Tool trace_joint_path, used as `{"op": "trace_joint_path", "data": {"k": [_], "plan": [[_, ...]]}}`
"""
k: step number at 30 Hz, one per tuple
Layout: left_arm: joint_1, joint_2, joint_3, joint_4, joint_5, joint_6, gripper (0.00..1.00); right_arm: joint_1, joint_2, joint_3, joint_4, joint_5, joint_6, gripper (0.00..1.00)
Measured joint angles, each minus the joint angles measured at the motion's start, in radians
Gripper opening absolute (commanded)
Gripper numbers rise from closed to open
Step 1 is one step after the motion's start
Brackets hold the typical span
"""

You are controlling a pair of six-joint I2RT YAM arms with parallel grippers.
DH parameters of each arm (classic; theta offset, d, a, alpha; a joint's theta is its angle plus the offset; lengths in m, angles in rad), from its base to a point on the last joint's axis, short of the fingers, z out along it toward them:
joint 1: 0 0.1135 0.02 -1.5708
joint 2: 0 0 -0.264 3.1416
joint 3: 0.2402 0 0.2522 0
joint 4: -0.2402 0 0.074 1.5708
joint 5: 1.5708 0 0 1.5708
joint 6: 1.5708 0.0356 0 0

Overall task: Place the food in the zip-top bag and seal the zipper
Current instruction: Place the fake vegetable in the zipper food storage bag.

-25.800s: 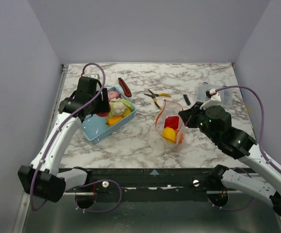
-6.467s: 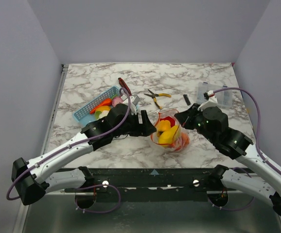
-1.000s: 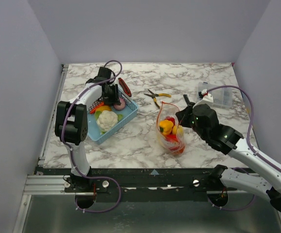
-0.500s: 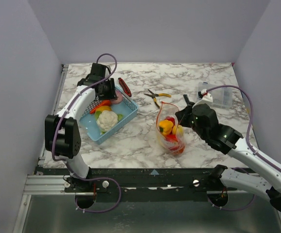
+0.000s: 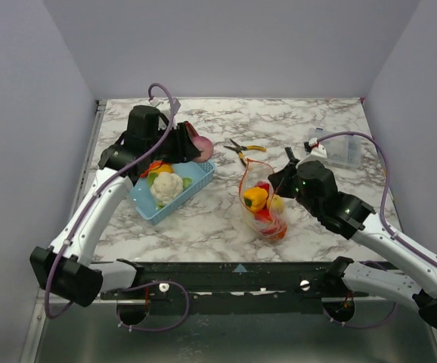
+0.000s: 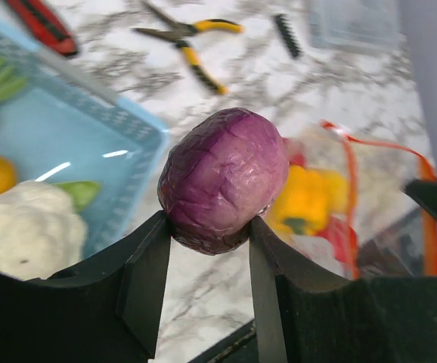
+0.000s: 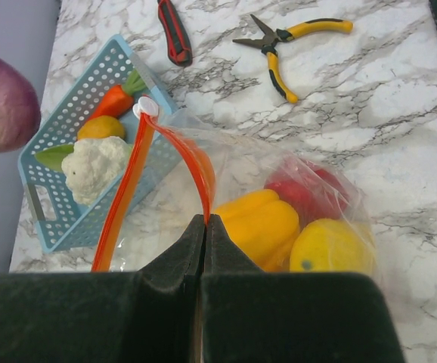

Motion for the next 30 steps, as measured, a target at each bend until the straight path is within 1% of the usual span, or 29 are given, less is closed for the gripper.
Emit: {"op": "trace_joint_path", "data": {"k": [1, 2, 3, 5, 8, 14, 18, 20, 21, 22, 23, 25, 27, 30], "plan": [[-0.023, -0.019, -0.005, 0.004, 0.014, -0.004, 0.00, 0.000, 0.000, 0.000, 0.002, 0.000, 0.000, 0.00], [-0.074, -0.060, -0.016, 0.018, 0.040, -0.016, 0.00, 0.000, -0.001, -0.002, 0.004, -0.003, 0.000, 0.00], [-0.099, -0.080, -0.022, 0.026, 0.057, -0.023, 0.00, 0.000, -0.003, -0.004, 0.006, -0.003, 0.000, 0.00], [-0.183, -0.125, -0.043, 0.056, 0.090, -0.046, 0.00, 0.000, -0.013, -0.010, 0.007, -0.003, 0.000, 0.00], [-0.299, -0.169, -0.078, 0.096, 0.116, -0.087, 0.00, 0.000, -0.029, -0.016, 0.007, -0.004, 0.000, 0.00], [-0.438, -0.143, -0.085, 0.136, 0.106, -0.147, 0.00, 0.000, -0.063, -0.019, 0.006, -0.011, 0.000, 0.00], [-0.502, -0.070, -0.053, 0.134, 0.082, -0.164, 0.00, 0.000, -0.082, -0.021, 0.006, -0.015, 0.001, 0.00], [-0.523, -0.027, -0.035, 0.129, 0.060, -0.169, 0.06, 0.000, -0.091, -0.023, 0.006, -0.018, 0.002, 0.00], [-0.529, -0.012, -0.029, 0.123, 0.050, -0.170, 0.11, 0.000, -0.095, -0.024, 0.006, -0.018, 0.003, 0.00], [-0.534, 0.001, -0.026, 0.119, 0.040, -0.172, 0.18, 0.000, -0.098, -0.024, 0.006, -0.019, 0.004, 0.00], [-0.536, 0.013, -0.023, 0.117, 0.032, -0.174, 0.30, 0.000, -0.099, -0.024, 0.006, -0.019, 0.004, 0.00], [-0.540, 0.028, -0.023, 0.104, 0.014, -0.180, 0.47, 0.000, -0.099, -0.025, 0.006, -0.020, 0.004, 0.00], [-0.539, 0.034, -0.023, 0.092, 0.006, -0.182, 0.57, 0.000, -0.099, -0.026, 0.005, -0.021, 0.004, 0.00], [-0.541, 0.034, -0.023, 0.085, 0.003, -0.186, 0.65, 0.000, -0.099, -0.026, 0.006, -0.021, 0.004, 0.00]]}}
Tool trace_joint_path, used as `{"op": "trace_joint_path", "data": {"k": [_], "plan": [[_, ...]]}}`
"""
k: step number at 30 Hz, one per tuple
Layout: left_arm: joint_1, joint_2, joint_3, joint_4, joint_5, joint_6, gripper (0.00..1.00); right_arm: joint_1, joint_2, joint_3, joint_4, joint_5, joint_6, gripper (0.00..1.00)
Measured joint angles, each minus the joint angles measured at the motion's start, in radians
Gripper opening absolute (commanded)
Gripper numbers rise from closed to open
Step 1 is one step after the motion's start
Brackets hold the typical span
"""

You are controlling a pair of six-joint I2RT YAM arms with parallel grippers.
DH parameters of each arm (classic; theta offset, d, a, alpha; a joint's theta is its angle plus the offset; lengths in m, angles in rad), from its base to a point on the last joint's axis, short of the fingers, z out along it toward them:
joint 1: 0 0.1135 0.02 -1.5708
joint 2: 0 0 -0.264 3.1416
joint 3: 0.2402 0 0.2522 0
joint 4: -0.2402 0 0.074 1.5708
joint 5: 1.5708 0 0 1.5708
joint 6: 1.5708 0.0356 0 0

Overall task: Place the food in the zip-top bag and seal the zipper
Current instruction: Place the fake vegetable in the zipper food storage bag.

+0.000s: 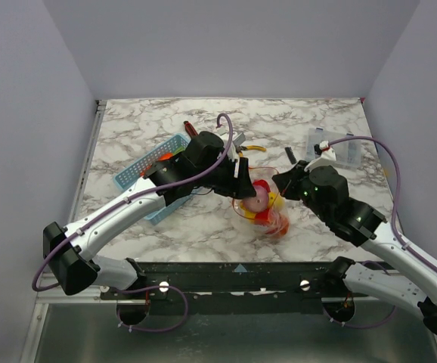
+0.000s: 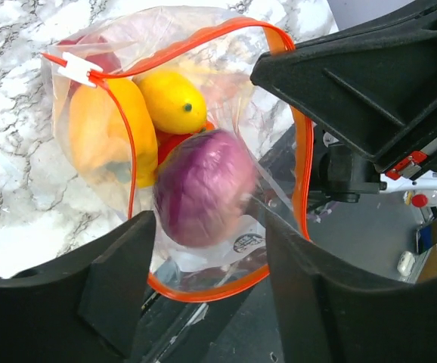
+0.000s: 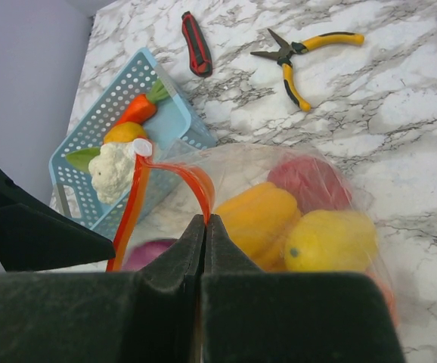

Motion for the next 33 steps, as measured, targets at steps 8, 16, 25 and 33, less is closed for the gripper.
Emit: {"op": "trace_joint_path", "data": {"k": [8, 16, 25, 33], "plan": [[0.000, 0.000, 0.000, -0.005, 0.002, 0.008, 0.69, 0.000, 0.003, -0.005, 0.001, 0.000, 0.000, 0.00], [0.033, -0.055, 0.000, -0.041, -0.034, 0.061, 0.70, 0.000, 0.003, -0.006, 0.000, 0.000, 0.000, 0.00], [0.314, -0.220, -0.068, -0.048, -0.083, 0.108, 0.70, 0.000, 0.003, -0.007, 0.000, 0.001, -0.005, 0.00], [0.499, -0.130, -0.075, -0.048, -0.283, 0.244, 0.68, 0.000, 0.004, -0.007, 0.000, 0.001, -0.017, 0.00]]}}
